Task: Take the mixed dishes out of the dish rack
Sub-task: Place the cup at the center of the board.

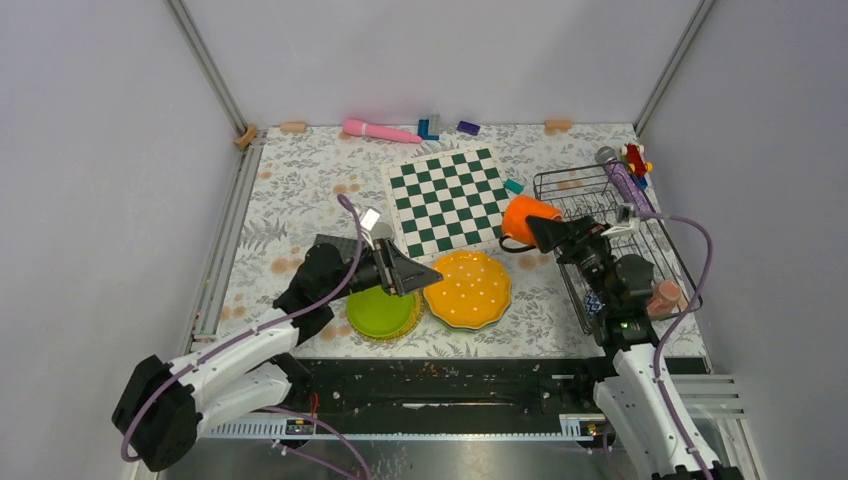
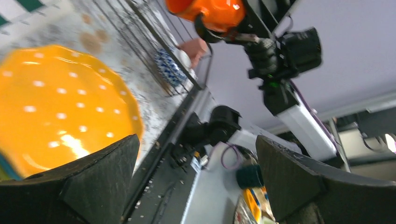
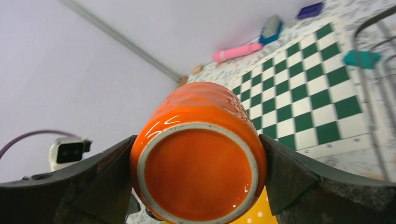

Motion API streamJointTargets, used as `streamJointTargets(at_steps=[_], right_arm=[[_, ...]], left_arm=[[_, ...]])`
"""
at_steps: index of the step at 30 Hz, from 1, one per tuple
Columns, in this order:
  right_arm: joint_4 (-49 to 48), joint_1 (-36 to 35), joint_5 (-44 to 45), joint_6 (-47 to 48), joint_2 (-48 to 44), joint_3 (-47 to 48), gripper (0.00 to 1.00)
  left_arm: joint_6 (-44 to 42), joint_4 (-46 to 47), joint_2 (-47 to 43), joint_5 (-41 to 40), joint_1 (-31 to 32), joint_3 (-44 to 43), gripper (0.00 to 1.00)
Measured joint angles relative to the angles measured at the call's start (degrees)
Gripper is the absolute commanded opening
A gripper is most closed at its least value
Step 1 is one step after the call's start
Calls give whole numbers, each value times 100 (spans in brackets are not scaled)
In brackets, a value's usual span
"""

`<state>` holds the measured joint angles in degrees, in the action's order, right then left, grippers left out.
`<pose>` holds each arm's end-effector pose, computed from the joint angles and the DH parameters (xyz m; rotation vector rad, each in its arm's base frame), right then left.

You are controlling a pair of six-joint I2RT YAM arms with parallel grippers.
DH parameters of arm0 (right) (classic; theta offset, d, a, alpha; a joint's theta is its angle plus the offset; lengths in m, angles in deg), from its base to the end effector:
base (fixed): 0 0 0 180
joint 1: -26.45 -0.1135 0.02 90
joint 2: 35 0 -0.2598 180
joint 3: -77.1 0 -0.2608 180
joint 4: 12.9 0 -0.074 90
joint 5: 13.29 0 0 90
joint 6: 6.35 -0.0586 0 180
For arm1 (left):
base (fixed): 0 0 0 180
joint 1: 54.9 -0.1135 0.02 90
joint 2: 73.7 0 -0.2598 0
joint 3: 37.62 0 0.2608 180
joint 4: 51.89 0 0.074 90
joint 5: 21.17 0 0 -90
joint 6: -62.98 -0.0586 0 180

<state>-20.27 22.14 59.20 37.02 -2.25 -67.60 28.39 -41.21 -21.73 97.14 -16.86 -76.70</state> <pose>0.1881 0.0319 0.2880 0.2755 1.4478 0.9435 0.1716 -0.1696 0.2551 0.1622 1.8712 -1.5942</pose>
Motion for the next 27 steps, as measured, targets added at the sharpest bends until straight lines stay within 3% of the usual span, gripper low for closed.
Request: streamJointTargets(at_steps=[9, 16, 19, 20, 27], right_arm=[[-2319, -1349, -57, -337, 553, -765, 9], [-3327, -2009, 46, -435, 826, -1012, 9], [-3580, -2247, 90, -463, 951, -1032, 9], [-3654, -2328, 98, -466, 986, -1032, 8], [-4159, -2780, 402, -387, 1161, -1034, 8]], left_arm=[[463, 1161, 1032, 461, 542, -223, 93], [662, 1843, 1742, 577, 748, -608, 86], [776, 2164, 2083, 680, 817, -785, 80], [831, 2295, 2194, 728, 826, -822, 72], [1558, 3482, 2999, 1117, 837, -890, 53]])
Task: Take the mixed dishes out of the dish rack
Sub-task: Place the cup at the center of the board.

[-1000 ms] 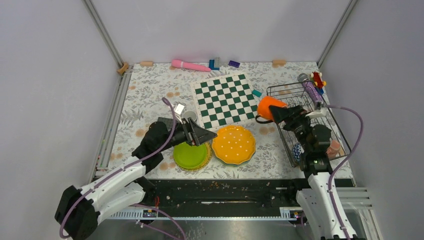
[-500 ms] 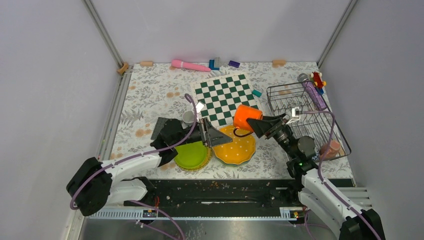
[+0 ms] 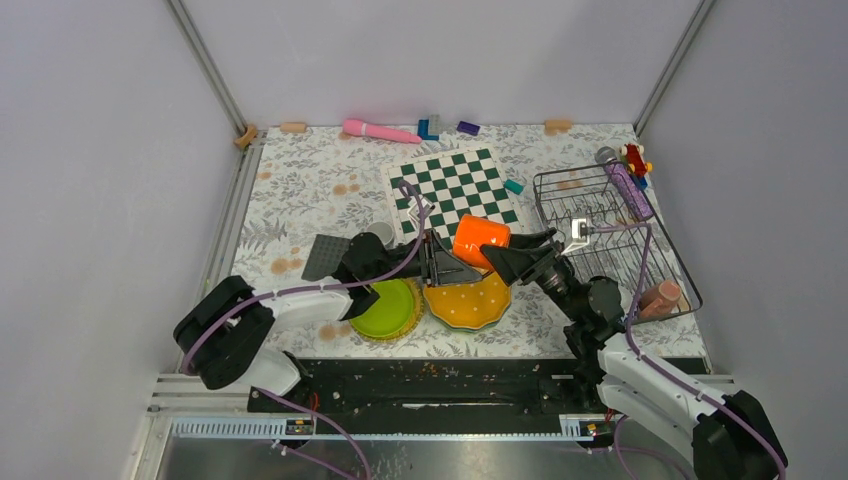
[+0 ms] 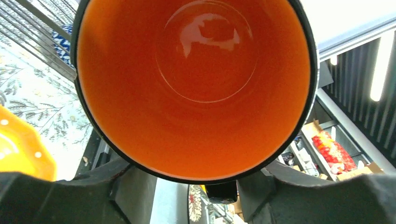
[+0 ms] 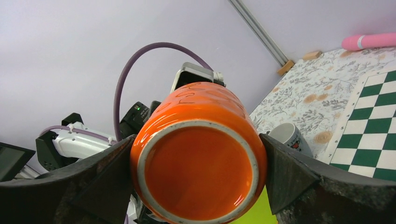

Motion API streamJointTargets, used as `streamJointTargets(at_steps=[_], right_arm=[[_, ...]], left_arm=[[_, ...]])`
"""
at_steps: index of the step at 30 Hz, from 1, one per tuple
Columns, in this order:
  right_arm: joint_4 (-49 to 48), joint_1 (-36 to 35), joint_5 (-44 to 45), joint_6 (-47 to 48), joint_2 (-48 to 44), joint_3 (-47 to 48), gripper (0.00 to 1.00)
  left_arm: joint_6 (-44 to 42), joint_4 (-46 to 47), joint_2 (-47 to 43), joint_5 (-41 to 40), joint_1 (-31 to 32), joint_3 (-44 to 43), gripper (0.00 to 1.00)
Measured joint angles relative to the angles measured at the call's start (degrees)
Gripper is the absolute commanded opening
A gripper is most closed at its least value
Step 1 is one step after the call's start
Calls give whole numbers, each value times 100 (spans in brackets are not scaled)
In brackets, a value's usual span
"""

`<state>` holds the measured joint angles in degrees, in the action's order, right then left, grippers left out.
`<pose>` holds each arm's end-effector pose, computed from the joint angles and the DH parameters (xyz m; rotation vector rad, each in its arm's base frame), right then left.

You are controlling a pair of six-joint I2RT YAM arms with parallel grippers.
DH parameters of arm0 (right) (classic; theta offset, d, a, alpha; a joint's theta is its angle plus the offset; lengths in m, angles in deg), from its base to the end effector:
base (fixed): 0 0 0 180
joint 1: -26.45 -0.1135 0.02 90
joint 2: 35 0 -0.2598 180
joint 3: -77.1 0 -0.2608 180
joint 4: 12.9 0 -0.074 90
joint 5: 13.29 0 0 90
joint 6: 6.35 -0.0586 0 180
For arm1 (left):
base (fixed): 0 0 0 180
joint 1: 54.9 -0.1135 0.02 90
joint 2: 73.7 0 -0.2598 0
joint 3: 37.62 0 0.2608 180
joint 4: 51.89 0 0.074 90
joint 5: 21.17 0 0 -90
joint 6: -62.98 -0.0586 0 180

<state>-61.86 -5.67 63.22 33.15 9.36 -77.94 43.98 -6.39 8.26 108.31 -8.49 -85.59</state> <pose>0.1572 0.1148 0.2731 -0.0471 1.1788 1.4129 0.1914 -0.2551 0.2487 0.3607 1.7858 -2.0558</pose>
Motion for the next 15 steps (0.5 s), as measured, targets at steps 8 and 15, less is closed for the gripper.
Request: streamJointTargets(at_steps=[8, 15], right_arm=[[-439, -345, 614, 337, 66, -94, 8], [-520, -813, 1259, 638, 173, -374, 10]], left_arm=[[476, 501, 79, 44, -2, 2, 32], [442, 358, 66, -2, 7, 116, 0]])
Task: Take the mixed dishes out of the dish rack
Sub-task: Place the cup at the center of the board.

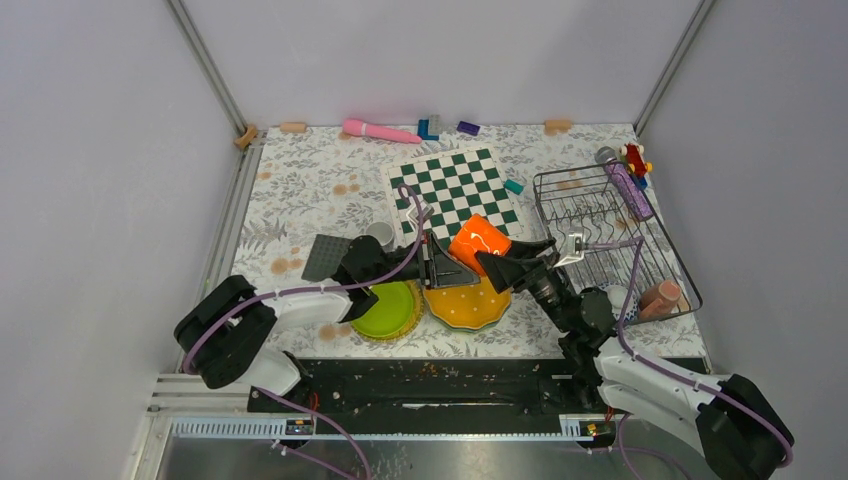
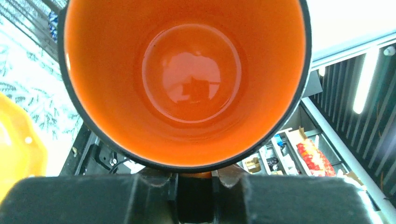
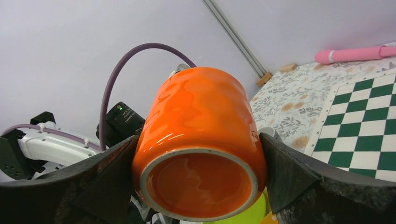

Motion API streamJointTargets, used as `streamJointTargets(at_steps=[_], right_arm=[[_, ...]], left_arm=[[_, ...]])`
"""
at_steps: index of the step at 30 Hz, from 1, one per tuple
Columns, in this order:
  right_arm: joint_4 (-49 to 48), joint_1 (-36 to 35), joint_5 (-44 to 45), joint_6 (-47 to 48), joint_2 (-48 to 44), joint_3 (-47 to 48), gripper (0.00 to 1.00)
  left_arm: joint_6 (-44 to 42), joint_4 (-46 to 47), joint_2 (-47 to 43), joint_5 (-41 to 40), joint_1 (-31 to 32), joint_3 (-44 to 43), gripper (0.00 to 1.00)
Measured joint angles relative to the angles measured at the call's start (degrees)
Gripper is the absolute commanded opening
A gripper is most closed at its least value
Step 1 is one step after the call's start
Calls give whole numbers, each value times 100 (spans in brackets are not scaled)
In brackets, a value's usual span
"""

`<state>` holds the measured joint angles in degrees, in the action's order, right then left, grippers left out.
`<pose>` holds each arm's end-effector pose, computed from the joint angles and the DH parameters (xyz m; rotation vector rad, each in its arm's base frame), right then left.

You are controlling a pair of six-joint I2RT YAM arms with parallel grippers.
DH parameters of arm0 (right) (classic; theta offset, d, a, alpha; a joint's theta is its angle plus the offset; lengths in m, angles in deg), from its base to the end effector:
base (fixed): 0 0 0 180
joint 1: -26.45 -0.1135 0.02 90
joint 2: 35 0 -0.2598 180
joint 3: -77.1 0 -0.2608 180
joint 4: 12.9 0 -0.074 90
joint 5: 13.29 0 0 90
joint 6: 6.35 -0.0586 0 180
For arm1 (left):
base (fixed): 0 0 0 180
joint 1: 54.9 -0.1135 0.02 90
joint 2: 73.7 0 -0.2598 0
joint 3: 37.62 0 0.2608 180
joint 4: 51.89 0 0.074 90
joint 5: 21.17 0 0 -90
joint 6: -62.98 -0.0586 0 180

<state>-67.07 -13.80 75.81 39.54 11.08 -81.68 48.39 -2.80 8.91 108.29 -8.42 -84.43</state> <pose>0.1460 0.1248 0.2559 0.0234 1.1536 1.3301 0.1893 -0.2535 0.2460 0.3129 1.7896 -2.1162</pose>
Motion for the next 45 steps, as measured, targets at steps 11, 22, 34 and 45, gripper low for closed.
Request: streamJointTargets(at_steps=[11, 22, 34, 45], right_arm=[[-96, -138, -50, 345, -76, -120, 94], [2260, -485, -195, 164, -1547, 144, 100], [3705, -409, 1060, 94, -2417, 140, 99], [4579, -404, 1556, 498, -2988, 122, 100]], left_arm=[[-254, -411, -212, 20, 7, 105, 0], [-2245, -3423, -2094, -975, 448, 151, 0], [-3233, -4868, -2916, -2225, 372, 227, 0], [-3187, -7250, -3672, -4450, 404, 225, 0]])
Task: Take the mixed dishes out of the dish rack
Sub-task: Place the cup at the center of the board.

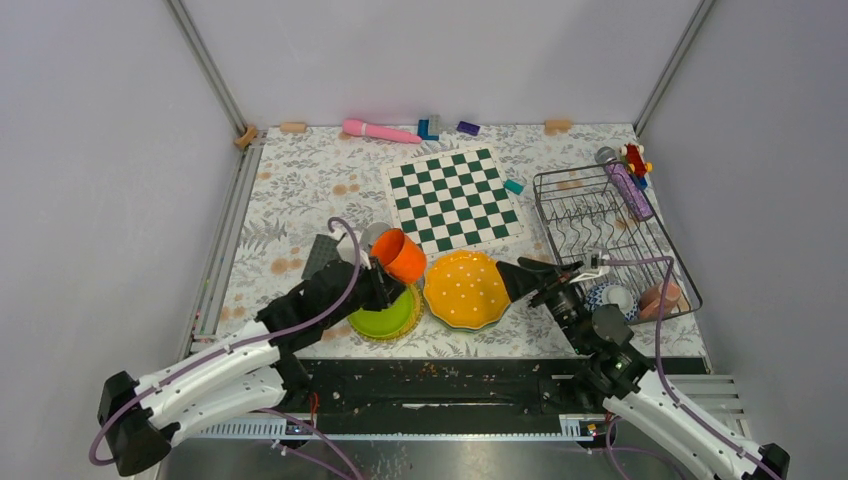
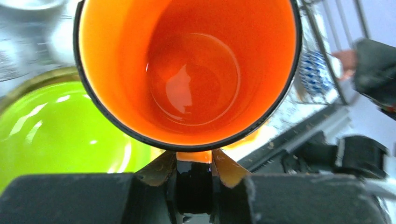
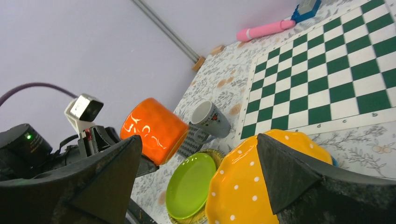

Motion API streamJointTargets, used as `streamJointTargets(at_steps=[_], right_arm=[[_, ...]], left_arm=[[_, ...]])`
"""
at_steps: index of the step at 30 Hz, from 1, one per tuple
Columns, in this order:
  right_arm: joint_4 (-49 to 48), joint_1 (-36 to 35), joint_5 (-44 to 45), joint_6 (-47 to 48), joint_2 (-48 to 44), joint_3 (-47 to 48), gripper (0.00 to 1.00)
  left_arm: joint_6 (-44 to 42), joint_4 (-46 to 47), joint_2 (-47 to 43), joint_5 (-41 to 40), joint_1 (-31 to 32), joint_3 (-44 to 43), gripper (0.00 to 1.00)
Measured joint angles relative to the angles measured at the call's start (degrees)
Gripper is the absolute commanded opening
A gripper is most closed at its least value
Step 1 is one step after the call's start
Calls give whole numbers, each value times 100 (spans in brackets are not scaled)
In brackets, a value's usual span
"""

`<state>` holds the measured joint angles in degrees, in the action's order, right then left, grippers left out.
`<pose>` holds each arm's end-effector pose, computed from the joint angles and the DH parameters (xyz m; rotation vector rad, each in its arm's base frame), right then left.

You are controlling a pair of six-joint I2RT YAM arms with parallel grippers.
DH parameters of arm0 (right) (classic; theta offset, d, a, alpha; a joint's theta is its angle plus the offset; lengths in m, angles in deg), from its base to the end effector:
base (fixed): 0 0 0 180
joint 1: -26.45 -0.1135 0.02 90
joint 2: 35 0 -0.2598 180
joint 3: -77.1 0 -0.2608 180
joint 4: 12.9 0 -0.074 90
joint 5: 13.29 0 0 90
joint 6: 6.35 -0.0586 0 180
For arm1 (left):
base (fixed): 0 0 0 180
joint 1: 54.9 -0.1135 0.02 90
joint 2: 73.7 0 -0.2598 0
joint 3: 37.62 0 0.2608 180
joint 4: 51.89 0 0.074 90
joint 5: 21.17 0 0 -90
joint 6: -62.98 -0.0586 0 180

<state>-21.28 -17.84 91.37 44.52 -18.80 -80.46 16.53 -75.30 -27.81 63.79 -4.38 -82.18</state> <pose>0.1222 0.0985 0.2473 0.1679 1.3933 1.0592 0.1439 -0.1666 0.2386 0.0697 2.1339 -0.9359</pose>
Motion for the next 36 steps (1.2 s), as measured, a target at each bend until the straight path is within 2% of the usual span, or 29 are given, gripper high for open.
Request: streamJointTargets(at_steps=[5, 8, 14, 18, 22, 26, 31, 36], right_arm=[[339, 2, 247, 229, -483, -4, 100], [501, 4, 334, 328, -708, -7, 100], [719, 4, 437, 431, -850, -44, 99], [868, 4, 437, 501, -817, -44, 99], [946, 4, 437, 555, -682, -44, 100], [942, 4, 437, 595, -542, -44, 100], [944, 4, 450, 651, -468, -44, 100], [944, 4, 555, 706, -479, -44, 100]], left_arm=[[422, -1357, -636, -1493, 0, -9, 0], [944, -2212, -708, -2369, -2, -90, 0], [2302, -3974, -96, -3613, -61, -476, 0], [2990, -4505, 433, -4000, -614, -632, 0], [3132, -4503, 647, -4011, -1399, -619, 0], [2813, -3941, 649, -4028, -2188, -531, 0], [1829, -2465, 798, -3821, -3036, -278, 0], [745, -1071, 1659, -3126, -3838, -186, 0]])
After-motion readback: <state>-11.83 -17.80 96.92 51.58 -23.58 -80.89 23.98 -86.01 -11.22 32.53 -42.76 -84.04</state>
